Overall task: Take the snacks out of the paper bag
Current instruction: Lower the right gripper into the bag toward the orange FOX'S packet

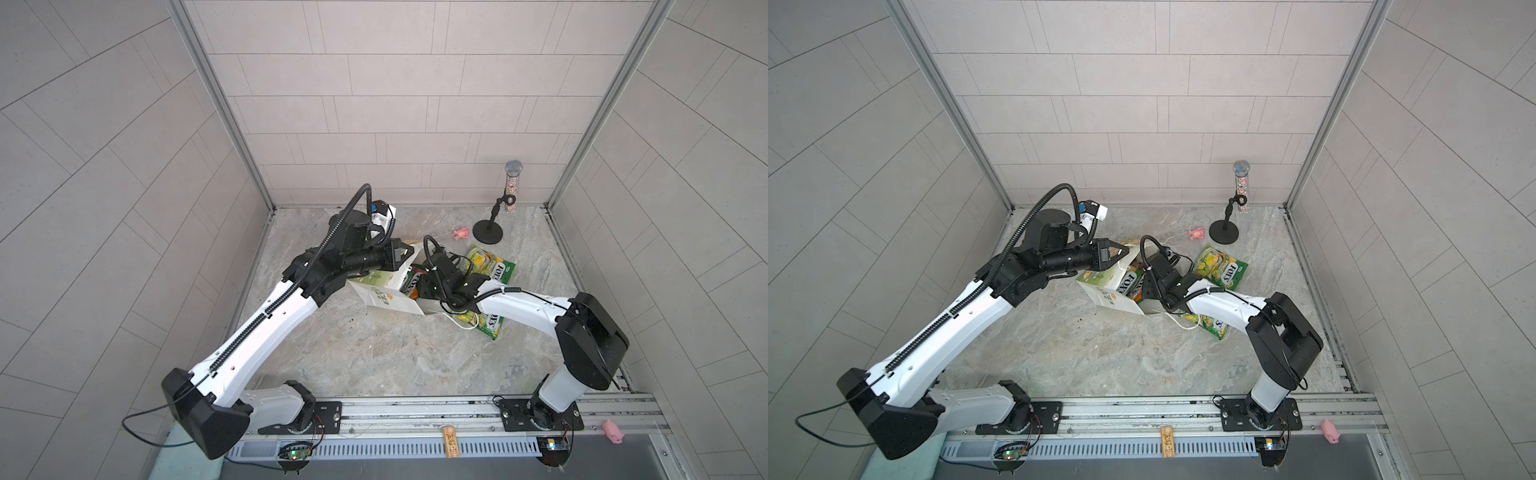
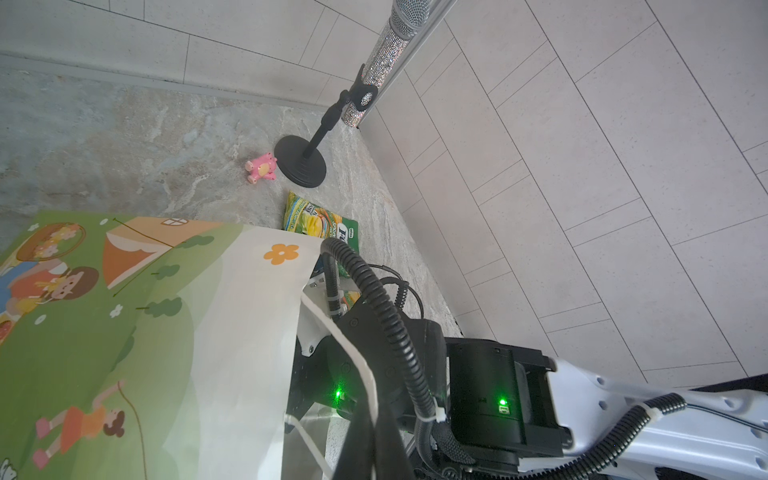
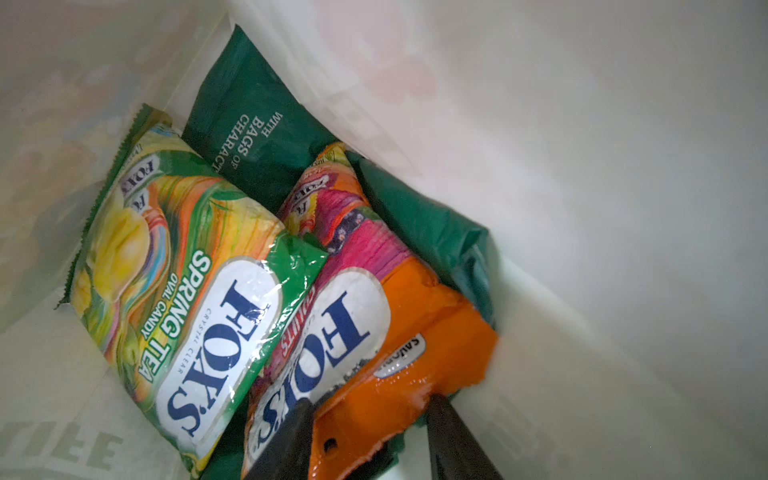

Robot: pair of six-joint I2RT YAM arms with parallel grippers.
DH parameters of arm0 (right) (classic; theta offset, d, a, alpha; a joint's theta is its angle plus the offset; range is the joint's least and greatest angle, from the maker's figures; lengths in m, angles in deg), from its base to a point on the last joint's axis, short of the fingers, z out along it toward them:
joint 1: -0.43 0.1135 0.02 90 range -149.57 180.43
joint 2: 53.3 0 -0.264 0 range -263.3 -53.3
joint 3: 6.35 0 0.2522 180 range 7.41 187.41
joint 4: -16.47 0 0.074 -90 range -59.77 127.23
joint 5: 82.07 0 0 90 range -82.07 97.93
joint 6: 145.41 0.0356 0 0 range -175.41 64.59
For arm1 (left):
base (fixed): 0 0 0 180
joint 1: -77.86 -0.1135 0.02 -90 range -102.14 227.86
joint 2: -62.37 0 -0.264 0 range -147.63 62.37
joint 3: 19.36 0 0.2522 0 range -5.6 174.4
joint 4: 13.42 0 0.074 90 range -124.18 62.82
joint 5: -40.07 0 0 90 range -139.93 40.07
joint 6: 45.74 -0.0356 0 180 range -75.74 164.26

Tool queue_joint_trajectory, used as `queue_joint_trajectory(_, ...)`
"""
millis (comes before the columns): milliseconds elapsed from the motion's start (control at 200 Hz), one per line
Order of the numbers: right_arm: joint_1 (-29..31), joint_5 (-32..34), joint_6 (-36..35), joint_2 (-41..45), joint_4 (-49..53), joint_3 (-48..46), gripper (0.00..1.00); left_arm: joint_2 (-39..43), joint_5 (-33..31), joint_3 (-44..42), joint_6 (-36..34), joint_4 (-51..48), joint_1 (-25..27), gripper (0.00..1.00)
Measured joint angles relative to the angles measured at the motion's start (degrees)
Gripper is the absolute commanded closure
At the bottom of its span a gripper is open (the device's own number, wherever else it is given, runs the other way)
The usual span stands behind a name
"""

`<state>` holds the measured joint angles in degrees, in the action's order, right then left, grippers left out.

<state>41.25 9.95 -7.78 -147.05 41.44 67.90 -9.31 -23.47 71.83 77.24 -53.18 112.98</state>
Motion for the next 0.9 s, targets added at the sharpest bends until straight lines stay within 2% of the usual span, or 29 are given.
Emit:
queue_joint_trajectory(180,0.0,0.3,0.7,0.7,-0.1,-0.3,0.52,0.0,0.0,0.0,0.0,0.0,0.0,1.00)
queue_joint_trajectory(445,-0.7,-0.9,1.9,1.0,-1.2,-0.4,0.59,0.0,0.1,0.0,0.0,0.0,0.0,1.00)
queue_joint_trajectory(555,-0.8,-2.0,2.3,0.6,-2.3,-0.4,0.70,0.0,0.1,0.0,0.0,0.0,0.0,1.00)
queue_joint_trajectory(655,-0.8,-3.1,2.8,0.5,-3.9,-0.4,0.73,0.0,0.2,0.0,0.0,0.0,0.0,1.00)
queue_joint_trajectory(690,-0.9,-3.4,2.8,0.5,-4.3,-0.4,0.78,0.0,0.2,0.0,0.0,0.0,0.0,1.00)
queue_joint_trajectory(790,-1.2,-4.6,3.0,0.2,-5.2,-0.4,1.00,0.0,0.3,0.0,0.0,0.0,0.0,1.00)
queue_joint_trajectory(901,-1.6,-6.2,3.4,0.1,-7.3,-0.9,1.00,0.0,0.3,0.0,0.0,0.0,0.0,1.00)
